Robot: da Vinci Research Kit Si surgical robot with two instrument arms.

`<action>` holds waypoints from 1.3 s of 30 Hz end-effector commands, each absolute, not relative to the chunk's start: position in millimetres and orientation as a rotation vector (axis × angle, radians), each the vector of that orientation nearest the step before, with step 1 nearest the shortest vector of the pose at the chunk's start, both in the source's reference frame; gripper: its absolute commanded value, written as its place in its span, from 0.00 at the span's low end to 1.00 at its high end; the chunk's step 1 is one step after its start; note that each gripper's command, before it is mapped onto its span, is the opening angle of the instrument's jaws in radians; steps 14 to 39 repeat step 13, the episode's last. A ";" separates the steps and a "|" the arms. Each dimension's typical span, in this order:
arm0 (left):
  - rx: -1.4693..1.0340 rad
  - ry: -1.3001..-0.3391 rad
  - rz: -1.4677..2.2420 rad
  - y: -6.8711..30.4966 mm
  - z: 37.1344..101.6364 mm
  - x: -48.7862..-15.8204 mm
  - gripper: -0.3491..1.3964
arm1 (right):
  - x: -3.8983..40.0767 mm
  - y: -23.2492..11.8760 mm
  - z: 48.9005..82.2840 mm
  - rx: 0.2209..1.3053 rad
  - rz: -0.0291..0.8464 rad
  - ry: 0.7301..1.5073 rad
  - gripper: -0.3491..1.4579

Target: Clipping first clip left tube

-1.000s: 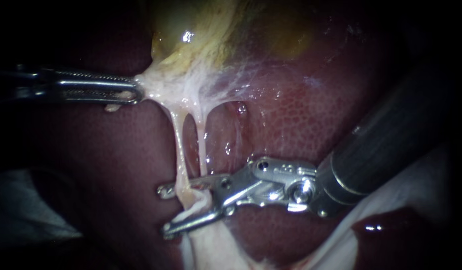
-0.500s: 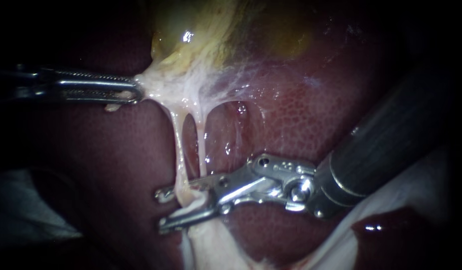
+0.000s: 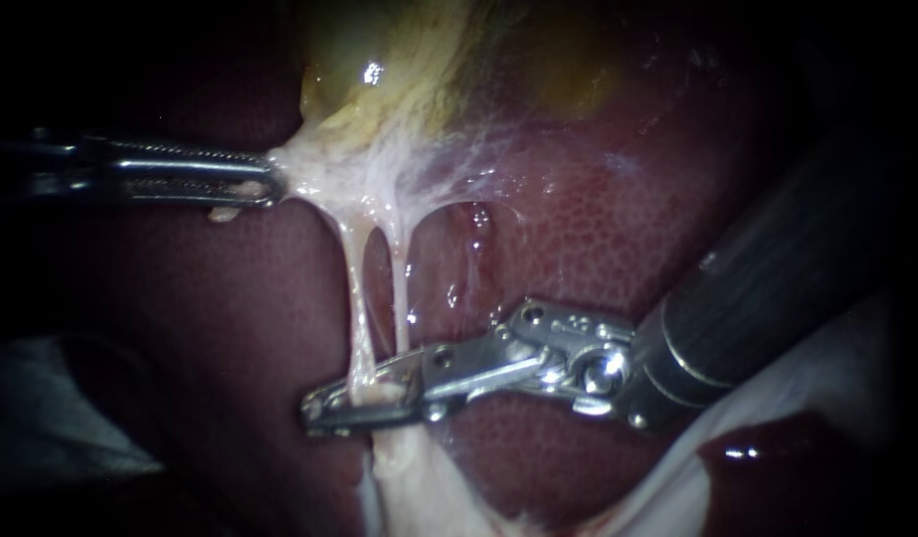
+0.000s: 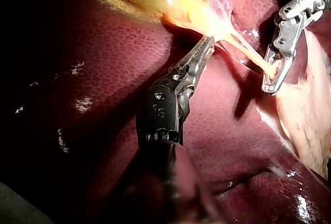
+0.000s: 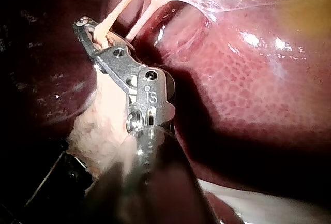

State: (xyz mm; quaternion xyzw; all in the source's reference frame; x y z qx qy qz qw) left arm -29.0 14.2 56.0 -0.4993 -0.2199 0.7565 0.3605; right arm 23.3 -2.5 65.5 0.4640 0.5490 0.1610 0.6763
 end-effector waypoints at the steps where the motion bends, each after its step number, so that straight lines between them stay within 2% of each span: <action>1: -1.286 -0.566 1.950 14.2 56.1 -29.0 0.00 | 23.3 -2.6 65.5 1.043 0.360 1.236 0.00; 39: -1.287 -0.566 1.950 14.2 56.1 -29.0 0.00 | 23.3 -2.5 65.6 1.042 0.360 1.236 0.00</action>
